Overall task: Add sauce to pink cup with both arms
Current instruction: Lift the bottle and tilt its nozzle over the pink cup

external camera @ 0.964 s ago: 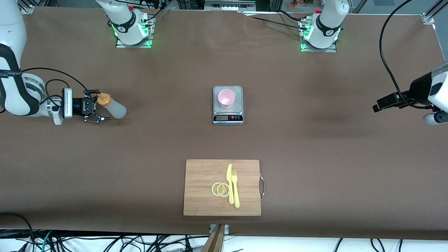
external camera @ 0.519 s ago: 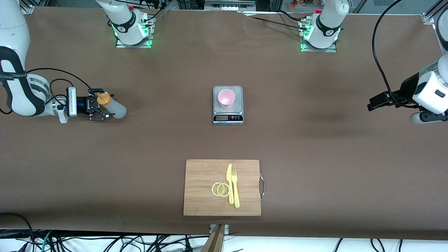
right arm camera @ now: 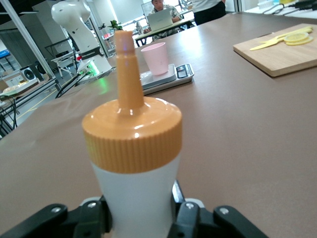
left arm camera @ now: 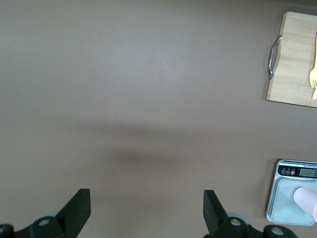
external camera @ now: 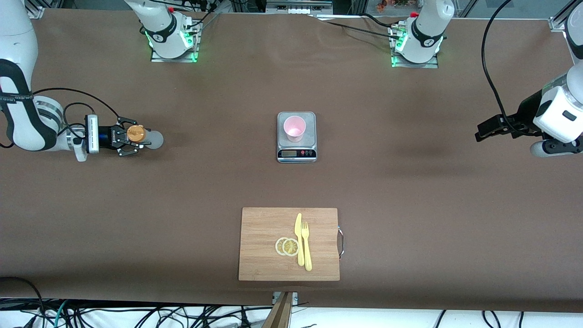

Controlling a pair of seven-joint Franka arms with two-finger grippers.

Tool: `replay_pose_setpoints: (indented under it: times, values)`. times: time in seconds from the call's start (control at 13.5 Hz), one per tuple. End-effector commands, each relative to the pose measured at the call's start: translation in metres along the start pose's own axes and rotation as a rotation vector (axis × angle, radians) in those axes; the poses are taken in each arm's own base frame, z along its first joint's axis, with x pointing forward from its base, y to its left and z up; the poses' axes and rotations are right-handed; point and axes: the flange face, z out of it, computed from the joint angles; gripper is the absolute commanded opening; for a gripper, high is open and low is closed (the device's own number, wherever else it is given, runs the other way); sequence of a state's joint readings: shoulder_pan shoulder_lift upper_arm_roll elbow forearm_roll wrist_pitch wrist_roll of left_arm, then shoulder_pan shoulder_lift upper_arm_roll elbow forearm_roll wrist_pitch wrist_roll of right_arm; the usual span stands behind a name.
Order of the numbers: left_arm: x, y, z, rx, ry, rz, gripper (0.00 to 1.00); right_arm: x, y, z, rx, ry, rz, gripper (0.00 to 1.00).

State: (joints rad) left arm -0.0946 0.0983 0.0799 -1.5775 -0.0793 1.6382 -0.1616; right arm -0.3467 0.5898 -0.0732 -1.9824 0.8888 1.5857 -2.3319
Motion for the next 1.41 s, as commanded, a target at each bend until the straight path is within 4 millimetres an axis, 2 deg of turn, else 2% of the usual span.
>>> replay_pose_setpoints:
  times: [0.0,0.15,0.37,0.52,0.82,1.04,1.26,1.34]
  values:
    - [-0.005,0.000,-0.012,0.013,0.015,0.001,1.00,0.062,0.004,0.008,-0.008,-0.077,0.064,0.19]
    - [-0.005,-0.004,-0.012,0.010,0.013,0.039,1.00,0.098,0.008,0.027,0.005,-0.129,0.136,0.19]
    - [-0.004,-0.006,-0.012,0.009,0.011,0.085,1.00,0.149,0.009,0.046,-0.003,-0.252,0.181,0.18]
    - [-0.003,-0.006,-0.010,0.011,0.009,0.085,1.00,0.164,0.015,0.064,-0.029,-0.344,0.188,0.18]
    - [-0.001,-0.006,-0.007,0.012,0.004,0.086,1.00,0.208,0.028,0.118,-0.062,-0.477,0.251,0.16]
    - [-0.001,-0.005,-0.008,0.010,0.007,0.086,1.00,0.269,0.036,0.174,-0.097,-0.616,0.257,0.12]
    - [0.000,-0.006,-0.008,0.011,0.006,0.086,1.00,0.316,0.029,0.219,-0.144,-0.766,0.293,0.12]
    - [0.001,-0.006,-0.005,0.012,0.001,0.084,1.00,0.325,0.025,0.235,-0.151,-0.790,0.287,0.12]
